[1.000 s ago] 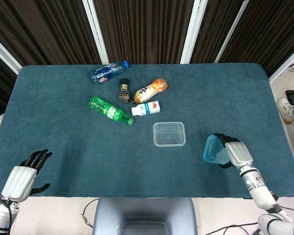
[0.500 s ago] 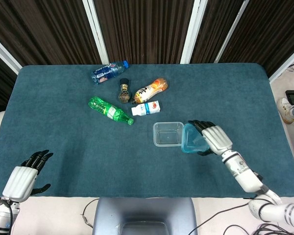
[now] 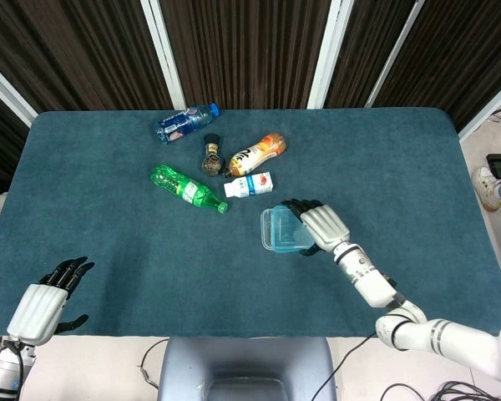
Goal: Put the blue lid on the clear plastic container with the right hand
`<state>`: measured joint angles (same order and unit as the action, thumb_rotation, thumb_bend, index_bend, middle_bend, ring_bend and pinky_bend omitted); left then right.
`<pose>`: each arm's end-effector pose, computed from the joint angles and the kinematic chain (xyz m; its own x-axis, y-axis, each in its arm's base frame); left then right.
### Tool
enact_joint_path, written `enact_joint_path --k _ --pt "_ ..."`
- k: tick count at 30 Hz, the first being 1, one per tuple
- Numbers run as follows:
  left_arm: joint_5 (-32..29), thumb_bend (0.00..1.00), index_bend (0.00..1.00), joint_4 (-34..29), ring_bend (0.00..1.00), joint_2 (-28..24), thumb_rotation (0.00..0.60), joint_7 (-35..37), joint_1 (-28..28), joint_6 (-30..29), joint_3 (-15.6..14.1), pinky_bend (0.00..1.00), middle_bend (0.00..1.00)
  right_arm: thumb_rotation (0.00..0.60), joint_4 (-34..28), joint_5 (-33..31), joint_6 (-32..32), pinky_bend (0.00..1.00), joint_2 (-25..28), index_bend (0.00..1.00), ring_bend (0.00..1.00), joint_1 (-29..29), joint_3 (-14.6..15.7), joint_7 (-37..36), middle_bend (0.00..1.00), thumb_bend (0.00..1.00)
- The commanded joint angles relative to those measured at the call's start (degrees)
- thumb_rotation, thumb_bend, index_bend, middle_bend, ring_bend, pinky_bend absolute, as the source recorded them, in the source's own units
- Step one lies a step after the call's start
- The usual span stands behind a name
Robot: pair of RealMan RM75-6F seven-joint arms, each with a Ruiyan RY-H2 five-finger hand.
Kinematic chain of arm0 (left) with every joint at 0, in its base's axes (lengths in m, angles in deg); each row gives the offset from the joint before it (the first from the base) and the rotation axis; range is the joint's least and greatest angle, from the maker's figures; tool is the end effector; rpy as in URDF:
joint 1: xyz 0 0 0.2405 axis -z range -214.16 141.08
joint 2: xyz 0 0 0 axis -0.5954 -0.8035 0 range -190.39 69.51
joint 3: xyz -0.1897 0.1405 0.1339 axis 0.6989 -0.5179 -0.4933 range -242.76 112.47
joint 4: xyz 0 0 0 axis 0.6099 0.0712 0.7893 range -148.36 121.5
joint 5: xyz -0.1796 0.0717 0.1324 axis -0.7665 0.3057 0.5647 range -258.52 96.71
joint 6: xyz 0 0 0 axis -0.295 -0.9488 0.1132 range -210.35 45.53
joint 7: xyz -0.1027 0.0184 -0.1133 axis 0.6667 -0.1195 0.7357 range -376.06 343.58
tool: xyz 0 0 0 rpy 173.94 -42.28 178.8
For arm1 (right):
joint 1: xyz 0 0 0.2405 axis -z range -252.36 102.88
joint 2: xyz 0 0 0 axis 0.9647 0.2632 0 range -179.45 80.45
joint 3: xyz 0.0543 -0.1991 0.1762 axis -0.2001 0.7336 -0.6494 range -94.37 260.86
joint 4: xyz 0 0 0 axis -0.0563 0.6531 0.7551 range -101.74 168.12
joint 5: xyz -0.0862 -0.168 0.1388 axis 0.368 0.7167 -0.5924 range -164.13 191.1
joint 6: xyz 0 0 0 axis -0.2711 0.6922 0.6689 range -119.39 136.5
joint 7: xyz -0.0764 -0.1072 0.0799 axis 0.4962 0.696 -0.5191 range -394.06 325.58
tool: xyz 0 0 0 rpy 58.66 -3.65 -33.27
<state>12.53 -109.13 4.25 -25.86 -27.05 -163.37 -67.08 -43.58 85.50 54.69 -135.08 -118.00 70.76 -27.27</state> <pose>-0.2976 0.1948 0.1054 0.5129 0.0946 0.8532 0.8451 -0.2300 -0.4826 -0.1756 -0.4032 -0.0227 0.4545 -0.2862 0.8435 -0.8541 -0.4089 0.3214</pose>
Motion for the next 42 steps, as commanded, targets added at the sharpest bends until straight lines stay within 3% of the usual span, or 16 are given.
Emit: enact_joint_path --k 1,10,19,30,42 --pt "0.0 0.33 0.17 0.1 0.14 0.0 0.6 0.0 0.1 0.1 0.0 0.42 0.12 0.6 0.3 -0.2 -0.2 0.38 -0.6 0.43 0.46 -0.8 -0.4 -0.2 0.37 0.4" --pt "-1.1 0.33 0.17 0.0 0.14 0.0 0.6 0.1 0.4 1.2 0.1 0.42 0.12 0.6 -0.7 -0.7 0.0 0.37 -1.3 0.42 0.45 -2.2 -0.4 -0.2 0.37 0.4" --pt "-1.1 0.33 0.17 0.1 0.14 -0.1 0.6 0.4 0.6 1.5 0.0 0.42 0.12 0.6 0.5 -2.0 0.5 0.36 -2.2 0.38 0.37 -2.7 -0.1 0.5 0.36 0.4" --pt "-1.0 0.33 0.17 0.0 0.14 -0.1 0.6 0.5 0.8 1.9 -0.1 0.42 0.12 0.6 2.1 -2.4 0.1 0.3 -2.8 0.23 0.22 -3.0 1.0 0.0 0.24 0.4" --pt "-0.8 0.33 0.17 -0.1 0.16 -0.1 0.6 0.3 0.9 1.9 -0.3 0.42 0.13 0.6 4.3 -2.9 -1.0 0.26 -3.6 0.13 0.16 -3.2 2.1 -0.5 0.18 0.4"
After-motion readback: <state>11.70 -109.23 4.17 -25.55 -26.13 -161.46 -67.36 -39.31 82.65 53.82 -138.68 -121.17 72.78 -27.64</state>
